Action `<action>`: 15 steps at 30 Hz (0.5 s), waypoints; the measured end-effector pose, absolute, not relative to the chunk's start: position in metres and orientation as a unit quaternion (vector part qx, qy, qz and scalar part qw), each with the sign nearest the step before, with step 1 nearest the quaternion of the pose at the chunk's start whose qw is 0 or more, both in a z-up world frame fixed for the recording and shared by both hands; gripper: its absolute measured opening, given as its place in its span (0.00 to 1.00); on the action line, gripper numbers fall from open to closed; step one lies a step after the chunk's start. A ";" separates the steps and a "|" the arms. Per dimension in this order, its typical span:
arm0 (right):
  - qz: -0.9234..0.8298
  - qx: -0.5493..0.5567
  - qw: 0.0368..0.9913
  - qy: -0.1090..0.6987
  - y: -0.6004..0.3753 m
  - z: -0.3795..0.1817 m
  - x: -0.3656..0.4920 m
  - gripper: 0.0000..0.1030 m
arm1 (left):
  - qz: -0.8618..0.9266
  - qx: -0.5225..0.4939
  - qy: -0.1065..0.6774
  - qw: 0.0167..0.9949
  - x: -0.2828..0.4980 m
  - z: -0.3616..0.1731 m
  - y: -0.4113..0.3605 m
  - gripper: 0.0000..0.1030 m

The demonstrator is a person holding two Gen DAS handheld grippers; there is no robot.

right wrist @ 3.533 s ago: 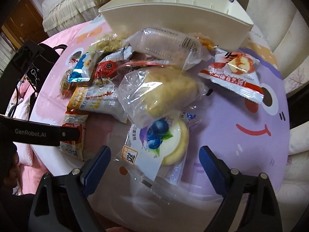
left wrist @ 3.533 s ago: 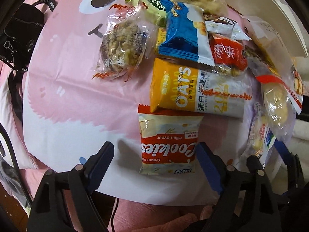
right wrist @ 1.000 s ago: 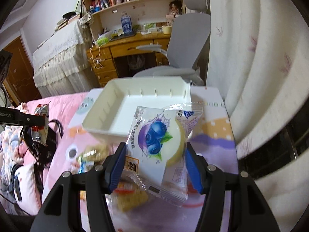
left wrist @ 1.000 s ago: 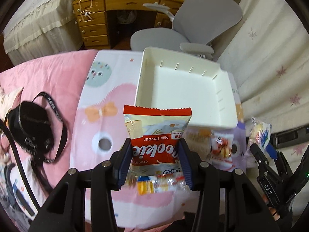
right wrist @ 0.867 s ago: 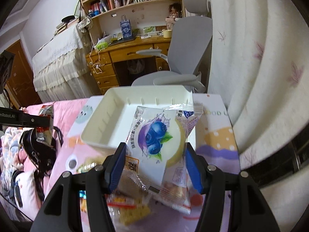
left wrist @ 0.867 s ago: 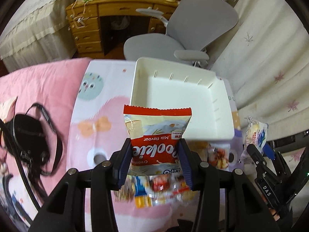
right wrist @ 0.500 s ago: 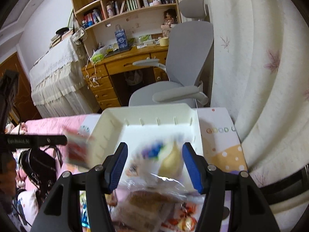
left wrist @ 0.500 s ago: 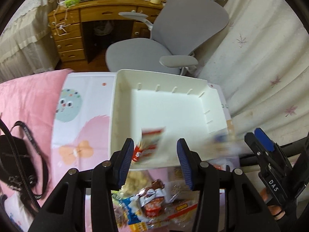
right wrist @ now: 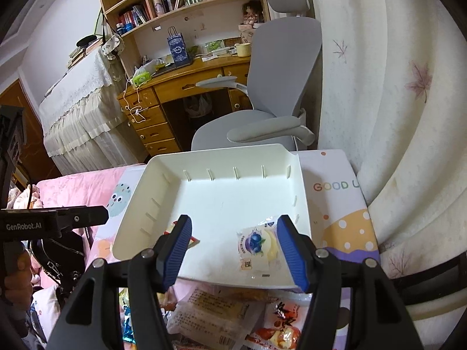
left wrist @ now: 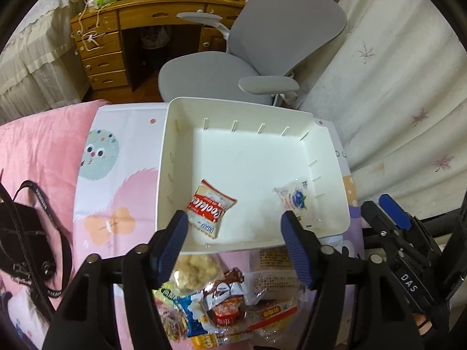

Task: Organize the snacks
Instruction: 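Open both tools to drop both packets into the white tray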

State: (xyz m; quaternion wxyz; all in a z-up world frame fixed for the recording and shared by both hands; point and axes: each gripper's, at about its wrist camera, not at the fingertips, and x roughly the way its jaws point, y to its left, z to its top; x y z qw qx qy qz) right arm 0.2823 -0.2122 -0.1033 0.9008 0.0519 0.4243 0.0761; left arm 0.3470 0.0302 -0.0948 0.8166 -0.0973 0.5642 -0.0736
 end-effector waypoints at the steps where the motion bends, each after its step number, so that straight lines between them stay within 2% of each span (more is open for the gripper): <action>1: 0.077 0.054 0.901 0.424 -0.213 -0.101 0.280 0.60 | -0.072 -0.098 0.564 0.817 0.344 -0.093 0.030 0.65; 4: 0.079 0.060 0.902 0.420 -0.218 -0.095 0.269 0.60 | -0.068 -0.096 0.562 0.819 0.330 -0.087 0.028 0.69; 15: 0.090 0.090 0.901 0.415 -0.245 -0.081 0.193 0.65 | -0.030 -0.116 0.552 0.825 0.236 -0.075 0.030 0.70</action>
